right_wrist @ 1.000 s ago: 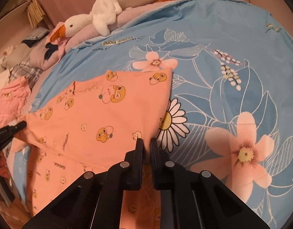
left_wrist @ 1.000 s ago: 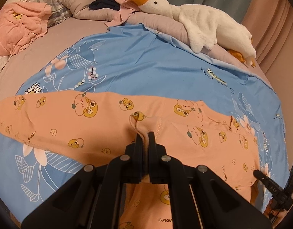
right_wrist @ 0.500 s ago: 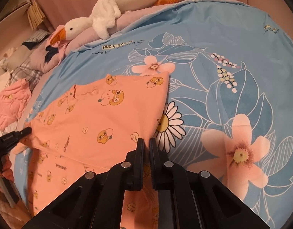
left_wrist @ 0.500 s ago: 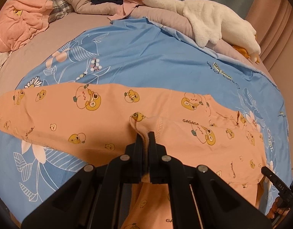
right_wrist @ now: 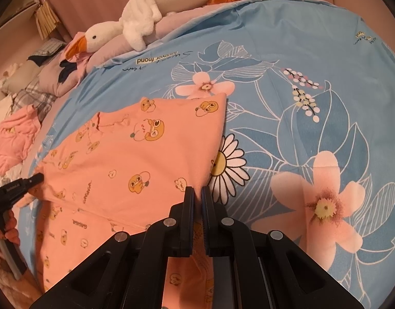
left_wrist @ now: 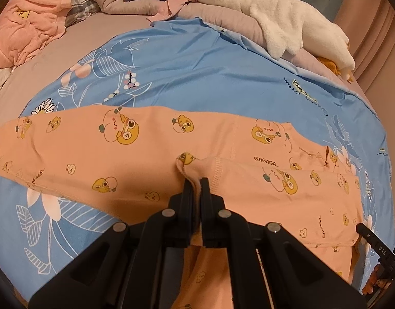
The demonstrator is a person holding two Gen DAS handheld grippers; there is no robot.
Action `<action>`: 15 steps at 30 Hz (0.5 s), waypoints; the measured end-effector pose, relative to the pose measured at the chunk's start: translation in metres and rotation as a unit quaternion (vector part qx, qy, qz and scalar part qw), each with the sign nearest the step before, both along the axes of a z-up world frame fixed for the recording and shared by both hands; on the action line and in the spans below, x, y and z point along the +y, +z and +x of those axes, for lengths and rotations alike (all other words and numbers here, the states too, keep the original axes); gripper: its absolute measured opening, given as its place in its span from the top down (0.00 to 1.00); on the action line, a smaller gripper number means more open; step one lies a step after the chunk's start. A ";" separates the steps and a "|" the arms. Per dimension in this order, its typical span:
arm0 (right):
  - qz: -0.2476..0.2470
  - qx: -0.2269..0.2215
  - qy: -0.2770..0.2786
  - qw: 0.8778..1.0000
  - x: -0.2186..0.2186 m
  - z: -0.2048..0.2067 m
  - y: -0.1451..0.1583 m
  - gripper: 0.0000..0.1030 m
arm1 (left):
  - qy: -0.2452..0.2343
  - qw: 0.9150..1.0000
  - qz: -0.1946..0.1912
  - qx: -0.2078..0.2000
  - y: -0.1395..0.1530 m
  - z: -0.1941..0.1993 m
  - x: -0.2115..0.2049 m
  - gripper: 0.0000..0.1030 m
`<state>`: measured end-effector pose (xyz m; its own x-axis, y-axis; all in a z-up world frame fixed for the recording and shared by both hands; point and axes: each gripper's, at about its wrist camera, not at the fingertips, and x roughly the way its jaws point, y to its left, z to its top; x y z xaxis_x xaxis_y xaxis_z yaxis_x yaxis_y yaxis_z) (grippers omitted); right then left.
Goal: Fold small clothes
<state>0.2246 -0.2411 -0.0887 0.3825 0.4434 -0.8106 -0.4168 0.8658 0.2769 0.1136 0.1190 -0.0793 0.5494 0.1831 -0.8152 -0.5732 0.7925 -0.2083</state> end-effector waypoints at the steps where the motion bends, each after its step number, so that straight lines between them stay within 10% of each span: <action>1: 0.000 0.000 0.000 1.000 0.000 0.000 0.000 0.93 | -0.001 1.000 0.001 0.001 -0.001 0.000 0.000 0.95; 15: -0.005 0.004 0.000 1.000 0.000 0.000 -0.003 0.93 | -0.012 1.000 -0.011 -0.009 -0.005 0.000 0.004 0.95</action>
